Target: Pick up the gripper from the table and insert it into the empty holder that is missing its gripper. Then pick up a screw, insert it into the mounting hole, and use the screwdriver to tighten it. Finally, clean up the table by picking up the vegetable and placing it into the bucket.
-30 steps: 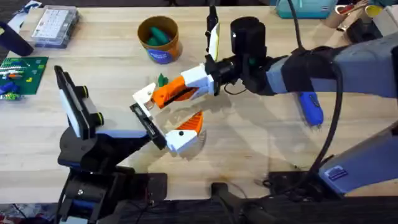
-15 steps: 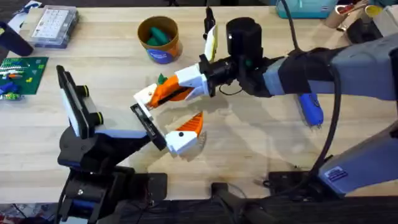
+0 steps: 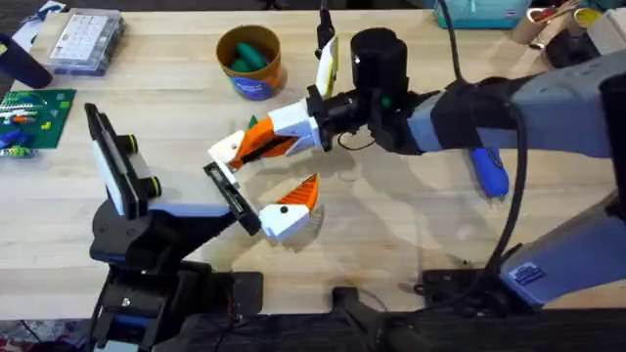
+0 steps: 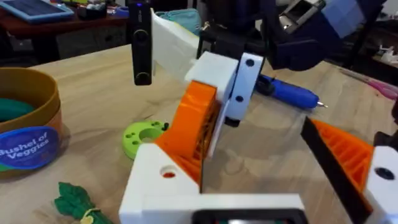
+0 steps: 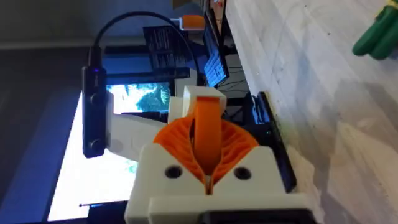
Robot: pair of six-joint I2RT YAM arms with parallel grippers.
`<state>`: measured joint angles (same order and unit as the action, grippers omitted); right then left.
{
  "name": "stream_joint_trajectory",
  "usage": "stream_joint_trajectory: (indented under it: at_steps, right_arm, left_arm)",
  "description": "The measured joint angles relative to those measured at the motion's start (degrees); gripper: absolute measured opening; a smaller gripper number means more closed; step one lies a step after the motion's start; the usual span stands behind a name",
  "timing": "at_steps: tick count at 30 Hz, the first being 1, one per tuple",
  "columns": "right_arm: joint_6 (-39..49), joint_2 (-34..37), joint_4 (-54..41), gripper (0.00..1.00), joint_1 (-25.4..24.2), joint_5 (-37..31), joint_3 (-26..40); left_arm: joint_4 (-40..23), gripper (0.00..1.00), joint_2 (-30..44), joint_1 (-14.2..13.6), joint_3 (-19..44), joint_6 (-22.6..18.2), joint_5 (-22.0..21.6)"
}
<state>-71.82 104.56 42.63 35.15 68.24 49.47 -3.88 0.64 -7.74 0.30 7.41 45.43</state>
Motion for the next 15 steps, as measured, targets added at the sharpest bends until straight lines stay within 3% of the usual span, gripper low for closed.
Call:
stream_joint_trajectory:
  at_steps: [15]
  right_arm:
    - [-0.01,3.10,0.59,0.013,1.18,0.60,3.11]
  left_arm:
    - [0.00,0.987,0.04,0.82,-0.02,0.64,-0.57]
